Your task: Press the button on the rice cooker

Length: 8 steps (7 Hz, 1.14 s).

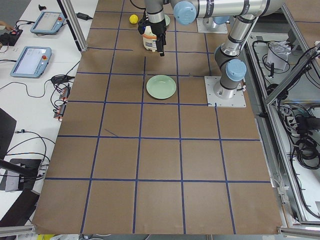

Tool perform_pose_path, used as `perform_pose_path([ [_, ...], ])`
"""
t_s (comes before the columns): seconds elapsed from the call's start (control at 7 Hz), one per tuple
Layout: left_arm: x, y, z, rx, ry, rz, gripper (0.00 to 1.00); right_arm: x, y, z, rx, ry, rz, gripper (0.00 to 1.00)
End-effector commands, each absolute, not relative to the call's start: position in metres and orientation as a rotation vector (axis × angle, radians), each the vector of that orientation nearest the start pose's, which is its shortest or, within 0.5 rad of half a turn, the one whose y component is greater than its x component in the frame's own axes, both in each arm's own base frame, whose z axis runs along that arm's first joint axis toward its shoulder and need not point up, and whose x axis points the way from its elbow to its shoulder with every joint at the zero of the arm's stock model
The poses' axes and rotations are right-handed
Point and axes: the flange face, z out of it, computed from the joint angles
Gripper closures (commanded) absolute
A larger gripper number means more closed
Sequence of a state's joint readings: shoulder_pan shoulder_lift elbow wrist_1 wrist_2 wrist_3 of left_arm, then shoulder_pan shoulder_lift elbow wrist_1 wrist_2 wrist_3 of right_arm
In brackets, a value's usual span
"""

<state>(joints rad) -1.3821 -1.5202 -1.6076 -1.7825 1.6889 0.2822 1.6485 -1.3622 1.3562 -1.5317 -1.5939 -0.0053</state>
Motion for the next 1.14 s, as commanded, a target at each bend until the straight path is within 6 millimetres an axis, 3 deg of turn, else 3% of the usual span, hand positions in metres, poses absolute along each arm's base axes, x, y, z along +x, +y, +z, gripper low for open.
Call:
perform_pose_path([
  [0.0,-0.035,-0.4638,0.4758,0.161,3.049,0.337,0.0,0.1757,-0.5647,0.478,-0.132,3.163,0.05,0.0],
  [1.0,-0.0352,-0.4638,0.4758,0.161,3.051,0.337,0.0,0.1775,-0.5657,0.4772,-0.1,3.163,0.015,0.0],
])
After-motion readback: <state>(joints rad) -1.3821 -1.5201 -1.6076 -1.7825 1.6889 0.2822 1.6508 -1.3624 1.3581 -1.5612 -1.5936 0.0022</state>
